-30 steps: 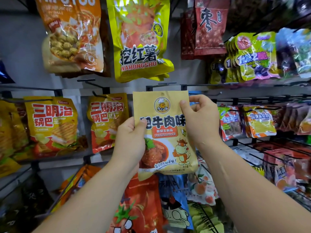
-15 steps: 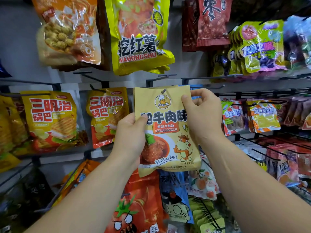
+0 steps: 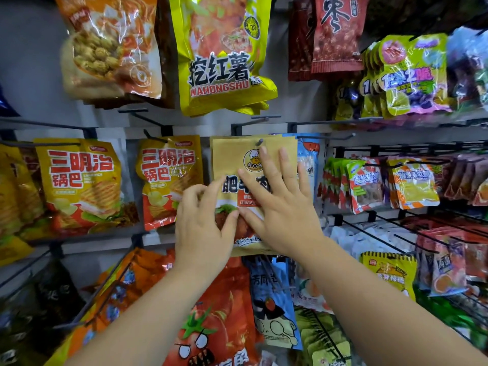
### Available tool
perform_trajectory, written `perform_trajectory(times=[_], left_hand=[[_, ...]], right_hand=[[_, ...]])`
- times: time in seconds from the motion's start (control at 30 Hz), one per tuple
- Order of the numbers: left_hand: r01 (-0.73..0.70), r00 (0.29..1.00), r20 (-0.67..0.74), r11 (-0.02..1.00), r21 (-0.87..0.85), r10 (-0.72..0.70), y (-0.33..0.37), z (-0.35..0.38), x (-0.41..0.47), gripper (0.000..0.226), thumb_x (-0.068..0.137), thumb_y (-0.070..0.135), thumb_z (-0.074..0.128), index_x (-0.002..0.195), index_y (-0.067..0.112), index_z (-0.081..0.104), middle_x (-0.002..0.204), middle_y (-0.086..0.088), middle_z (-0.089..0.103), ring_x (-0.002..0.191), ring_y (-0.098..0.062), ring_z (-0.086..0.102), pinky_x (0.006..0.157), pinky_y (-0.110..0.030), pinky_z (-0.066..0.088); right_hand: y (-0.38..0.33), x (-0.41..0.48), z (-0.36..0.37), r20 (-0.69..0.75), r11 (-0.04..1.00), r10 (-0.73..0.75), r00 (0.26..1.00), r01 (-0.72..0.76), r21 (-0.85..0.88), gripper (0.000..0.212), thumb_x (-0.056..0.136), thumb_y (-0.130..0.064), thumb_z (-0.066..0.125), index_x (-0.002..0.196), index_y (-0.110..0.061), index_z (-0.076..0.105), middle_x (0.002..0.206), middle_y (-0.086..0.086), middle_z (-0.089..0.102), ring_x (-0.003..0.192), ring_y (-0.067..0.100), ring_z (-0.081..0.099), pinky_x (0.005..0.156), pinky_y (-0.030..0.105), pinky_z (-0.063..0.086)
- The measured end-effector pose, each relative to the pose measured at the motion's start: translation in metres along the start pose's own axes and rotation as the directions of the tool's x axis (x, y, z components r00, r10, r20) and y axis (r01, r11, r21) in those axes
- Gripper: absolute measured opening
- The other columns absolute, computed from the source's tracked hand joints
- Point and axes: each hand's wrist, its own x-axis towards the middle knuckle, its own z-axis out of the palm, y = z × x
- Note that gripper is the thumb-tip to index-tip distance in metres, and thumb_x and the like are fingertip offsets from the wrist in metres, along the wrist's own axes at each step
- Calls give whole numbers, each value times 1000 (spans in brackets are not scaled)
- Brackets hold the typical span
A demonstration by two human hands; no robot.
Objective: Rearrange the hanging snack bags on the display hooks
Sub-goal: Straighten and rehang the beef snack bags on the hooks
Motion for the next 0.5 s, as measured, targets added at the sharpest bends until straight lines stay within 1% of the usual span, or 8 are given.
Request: perform_trajectory(times=[0.07, 0.13, 0.17, 0.27, 0.37, 0.5], left_hand=[[30, 993, 110, 1000, 6, -30, -5, 3, 2, 58, 97, 32, 67, 152, 35, 47, 141, 0, 43, 132, -22, 44, 108, -47, 46], [50, 979, 196, 999, 11, -52, -7, 7, 3, 58, 100, 35, 62, 155, 37, 43, 150, 0, 38, 141, -22, 38, 113, -48, 43], [46, 975, 215, 999, 22, -50, -9, 8, 3, 60, 101, 37, 60, 157, 37, 39, 153, 0, 37, 143, -22, 36, 115, -47, 41], [21, 974, 224, 999, 48, -31, -14, 10, 4, 64, 101, 41, 59, 160, 36, 34, 157, -2, 34, 146, -24, 33, 116, -46, 39], [-4, 973, 230, 999, 39, -5, -18, 9, 2, 67, 100, 42, 60, 161, 37, 32, 158, -2, 32, 148, -23, 31, 117, -46, 37], [-43, 974, 222, 999, 0, 42, -27, 0, -2, 69, 99, 43, 62, 160, 40, 31, 159, 2, 31, 149, -19, 29, 118, -43, 35]], right_hand=[[2, 2, 7, 28, 1000, 8, 1000, -7, -28, 67, 101, -66, 38, 161, -36, 33, 174, 8, 10, 160, 39, 5, 125, 65, 13], [3, 4, 13, 40, 999, 18, 999, -16, -44, 68, 102, -66, 36, 162, -35, 30, 175, 9, 8, 160, 39, 3, 124, 65, 14], [3, 4, 15, 37, 999, 20, 999, -18, -46, 68, 102, -65, 36, 163, -35, 29, 175, 9, 7, 160, 39, 3, 124, 65, 14], [2, 3, 21, 20, 999, 31, 999, -31, -40, 67, 103, -64, 36, 163, -36, 28, 174, 9, 8, 160, 38, 3, 125, 65, 14], [0, 0, 22, 24, 998, 53, 998, -52, -32, 66, 104, -64, 32, 163, -37, 26, 175, 8, 9, 161, 37, 3, 125, 65, 13], [-14, -2, 14, -6, 995, 93, 996, -93, -40, 66, 103, -64, 36, 162, -35, 30, 174, 10, 10, 161, 37, 4, 125, 66, 8]])
